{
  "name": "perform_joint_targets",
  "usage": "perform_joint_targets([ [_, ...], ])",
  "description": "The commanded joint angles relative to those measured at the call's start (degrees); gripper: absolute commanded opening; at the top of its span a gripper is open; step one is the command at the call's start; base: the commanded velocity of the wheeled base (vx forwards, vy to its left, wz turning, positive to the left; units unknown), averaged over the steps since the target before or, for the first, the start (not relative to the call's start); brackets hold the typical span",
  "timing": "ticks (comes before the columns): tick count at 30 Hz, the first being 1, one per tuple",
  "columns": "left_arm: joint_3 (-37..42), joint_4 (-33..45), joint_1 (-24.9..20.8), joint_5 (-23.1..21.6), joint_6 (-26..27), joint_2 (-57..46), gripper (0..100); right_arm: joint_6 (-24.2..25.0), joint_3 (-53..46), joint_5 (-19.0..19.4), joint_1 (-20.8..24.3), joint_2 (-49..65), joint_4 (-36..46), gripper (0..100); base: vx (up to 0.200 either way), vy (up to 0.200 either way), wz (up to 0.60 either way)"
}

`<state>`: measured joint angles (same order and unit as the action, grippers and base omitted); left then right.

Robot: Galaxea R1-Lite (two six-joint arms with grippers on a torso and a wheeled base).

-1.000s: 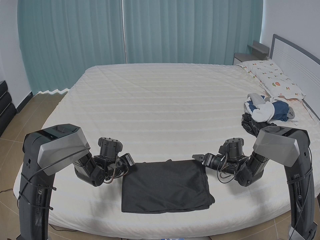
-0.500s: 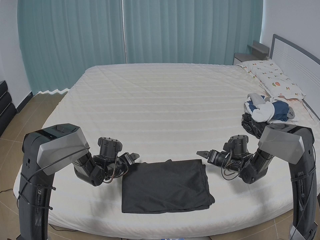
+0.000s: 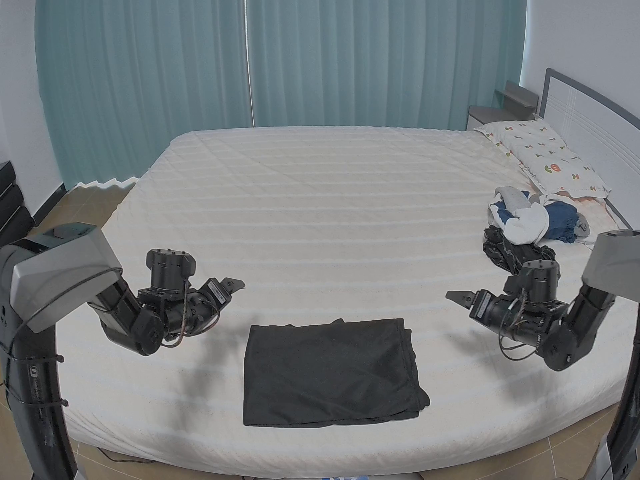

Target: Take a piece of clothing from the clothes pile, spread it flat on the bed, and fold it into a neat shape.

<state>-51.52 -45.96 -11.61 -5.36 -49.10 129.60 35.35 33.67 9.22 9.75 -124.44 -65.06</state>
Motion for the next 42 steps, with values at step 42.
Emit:
perform_joint_targets([
  [42, 39.8, 26.4, 3.6, 17.9, 39.2, -103.8, 100, -38.3, -24.1, -1.3, -8.6, 122.3, 72.4, 100, 0.000, 0.000, 0.00],
])
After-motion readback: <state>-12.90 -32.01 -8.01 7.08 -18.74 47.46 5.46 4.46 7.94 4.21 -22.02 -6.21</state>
